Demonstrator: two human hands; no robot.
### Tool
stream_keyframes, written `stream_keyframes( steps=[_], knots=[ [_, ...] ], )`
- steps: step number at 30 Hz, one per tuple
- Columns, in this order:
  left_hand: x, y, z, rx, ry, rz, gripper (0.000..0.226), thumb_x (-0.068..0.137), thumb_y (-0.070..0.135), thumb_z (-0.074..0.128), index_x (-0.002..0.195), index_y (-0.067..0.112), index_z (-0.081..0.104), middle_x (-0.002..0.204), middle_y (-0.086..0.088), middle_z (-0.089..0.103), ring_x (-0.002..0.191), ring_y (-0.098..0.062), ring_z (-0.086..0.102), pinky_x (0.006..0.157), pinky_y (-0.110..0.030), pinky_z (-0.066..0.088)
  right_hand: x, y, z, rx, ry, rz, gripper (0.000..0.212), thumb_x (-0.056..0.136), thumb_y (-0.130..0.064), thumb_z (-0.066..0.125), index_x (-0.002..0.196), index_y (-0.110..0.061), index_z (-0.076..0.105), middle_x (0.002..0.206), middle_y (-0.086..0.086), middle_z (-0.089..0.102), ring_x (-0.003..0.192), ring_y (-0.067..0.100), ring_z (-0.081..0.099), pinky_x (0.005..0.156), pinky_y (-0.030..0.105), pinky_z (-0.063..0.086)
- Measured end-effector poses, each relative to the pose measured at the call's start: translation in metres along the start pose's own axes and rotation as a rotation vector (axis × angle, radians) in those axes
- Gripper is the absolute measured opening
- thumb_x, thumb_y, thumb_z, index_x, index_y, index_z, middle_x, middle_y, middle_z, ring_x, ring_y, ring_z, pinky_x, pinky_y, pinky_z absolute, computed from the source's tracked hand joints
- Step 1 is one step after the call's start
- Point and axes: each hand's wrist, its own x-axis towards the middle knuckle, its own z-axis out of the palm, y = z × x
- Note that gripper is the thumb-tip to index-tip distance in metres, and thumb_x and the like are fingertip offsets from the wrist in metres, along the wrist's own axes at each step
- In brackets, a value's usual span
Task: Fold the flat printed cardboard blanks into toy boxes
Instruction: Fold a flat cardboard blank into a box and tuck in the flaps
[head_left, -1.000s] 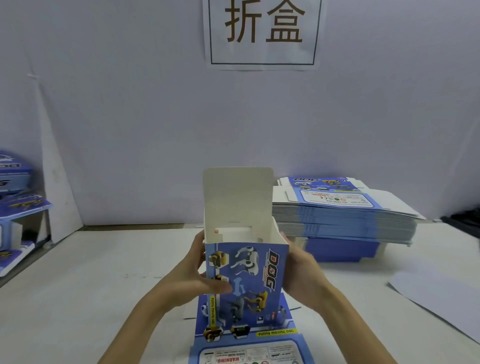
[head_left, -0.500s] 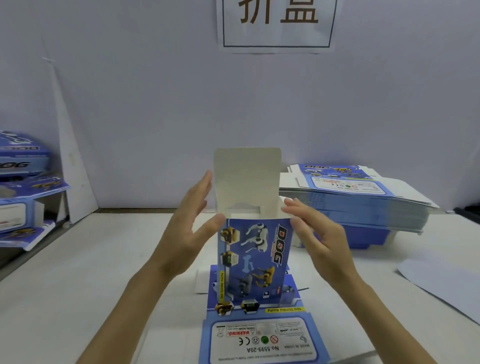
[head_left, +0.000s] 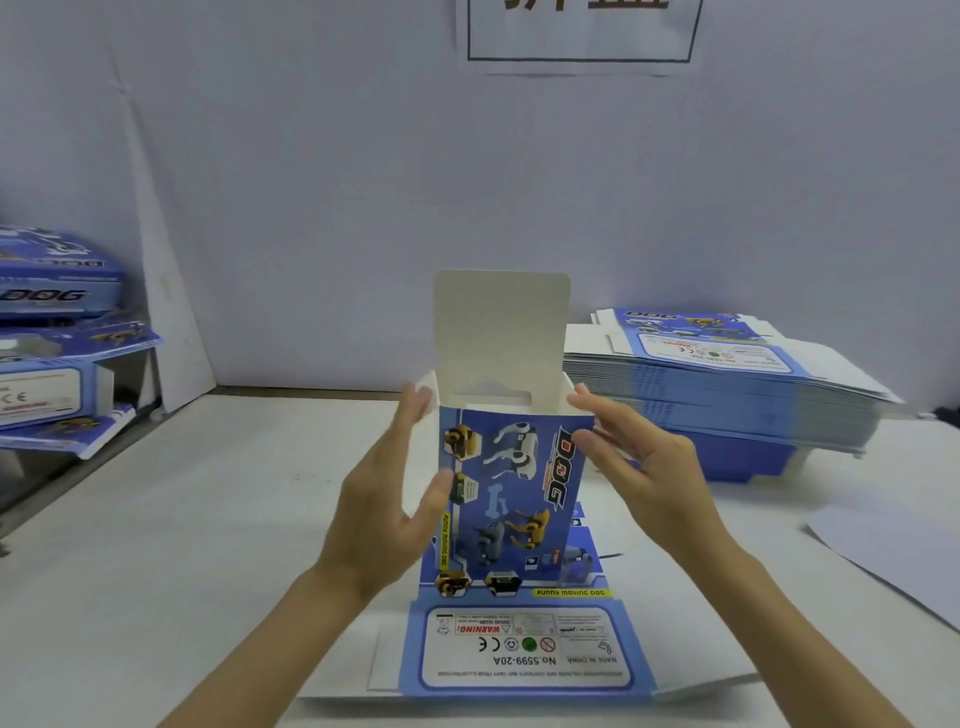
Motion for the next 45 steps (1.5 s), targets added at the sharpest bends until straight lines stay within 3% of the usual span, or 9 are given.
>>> stream_keyframes(
  steps=[4,10,17,21,26,32,37,42,45],
  knots=[
    [-0.009,0.009,0.018,-0.334,-0.039,-0.181,0.064,0.092,0.030,0.050,0.144,0.038,0.014,0.133,0.040,0.044,0.120,0.013,0.048,0.073,-0.010,0.052,-0.002,-0.002,0.004,0.025,0.004,0.050,0.034,0.088,-0.034,0.059,0.115,-0.054,0.054,0.117,-0.025,0.063,0.107,-0.007,0.061,0.091,0.017,0.050],
    [-0.003,-0.014,0.020,-0.446,-0.074,-0.479,0.118,0.067,0.045,0.083,0.140,0.058,-0.008,0.143,0.040,0.025,0.133,0.013,0.027,0.105,-0.011,0.030,0.005,-0.010,-0.013,0.181,-0.047,0.097,0.031,0.079,-0.042,0.059,0.109,-0.037,0.066,0.123,-0.011,0.065,0.115,0.005,0.060,0.093,0.050,0.053],
    [-0.010,-0.031,0.020,-0.459,-0.309,-0.557,0.080,0.054,0.045,0.090,0.123,0.033,0.052,0.115,0.014,0.067,0.108,-0.006,0.063,0.090,-0.025,0.054,0.028,-0.026,-0.035,0.066,-0.030,0.051,0.032,0.084,-0.036,0.068,0.115,-0.039,0.061,0.103,-0.011,0.070,0.095,0.000,0.065,0.079,0.017,0.052],
    [-0.017,-0.032,0.021,-0.478,-0.352,-0.570,0.077,0.058,0.039,0.086,0.126,0.027,0.053,0.115,0.010,0.068,0.108,-0.011,0.065,0.091,-0.031,0.054,0.072,-0.049,-0.036,0.065,-0.093,0.097,0.061,0.068,-0.052,0.067,0.125,-0.041,0.050,0.120,-0.006,0.059,0.096,0.002,0.064,0.077,0.017,0.053],
    [-0.022,-0.035,0.021,-0.509,-0.351,-0.551,0.075,0.059,0.042,0.087,0.124,0.034,0.051,0.116,0.015,0.067,0.108,-0.007,0.064,0.078,-0.019,0.055,0.118,-0.058,-0.017,0.132,-0.172,0.070,0.017,0.085,-0.037,0.069,0.077,-0.022,0.071,0.064,-0.011,0.064,0.057,0.005,0.056,0.055,0.016,0.045],
    [-0.022,-0.032,0.021,-0.504,-0.335,-0.550,0.068,0.056,0.055,0.086,0.114,0.055,0.051,0.114,0.019,0.067,0.107,-0.003,0.063,0.075,-0.014,0.053,0.121,-0.015,0.010,0.149,-0.412,0.705,0.020,0.090,-0.028,0.066,0.100,-0.011,0.064,0.096,0.002,0.068,0.084,0.018,0.063,0.074,0.022,0.051],
    [-0.027,-0.035,0.024,-0.468,-0.328,-0.542,0.065,0.053,0.059,0.083,0.110,0.053,0.053,0.110,0.024,0.066,0.106,-0.001,0.063,0.077,-0.012,0.052,0.109,-0.002,0.020,0.029,-0.531,0.881,0.015,0.088,-0.014,0.066,0.073,-0.015,0.061,0.049,-0.002,0.064,0.047,0.011,0.059,0.058,0.023,0.046],
    [-0.026,-0.032,0.022,-0.512,-0.328,-0.539,0.064,0.056,0.054,0.085,0.110,0.061,0.049,0.113,0.024,0.066,0.106,0.001,0.062,0.079,-0.016,0.053,0.124,-0.014,0.009,0.231,-0.449,0.672,0.040,0.063,-0.042,0.074,0.094,-0.019,0.065,0.075,-0.003,0.073,0.063,0.010,0.068,0.056,0.022,0.053],
    [-0.024,-0.030,0.022,-0.542,-0.333,-0.537,0.063,0.061,0.047,0.085,0.113,0.057,0.050,0.115,0.021,0.066,0.108,-0.002,0.063,0.079,-0.016,0.053,0.134,-0.015,-0.003,0.441,-0.381,0.490,0.039,0.061,-0.029,0.080,0.099,-0.028,0.073,0.094,0.003,0.075,0.079,0.017,0.072,0.063,0.029,0.058]
  ],
)
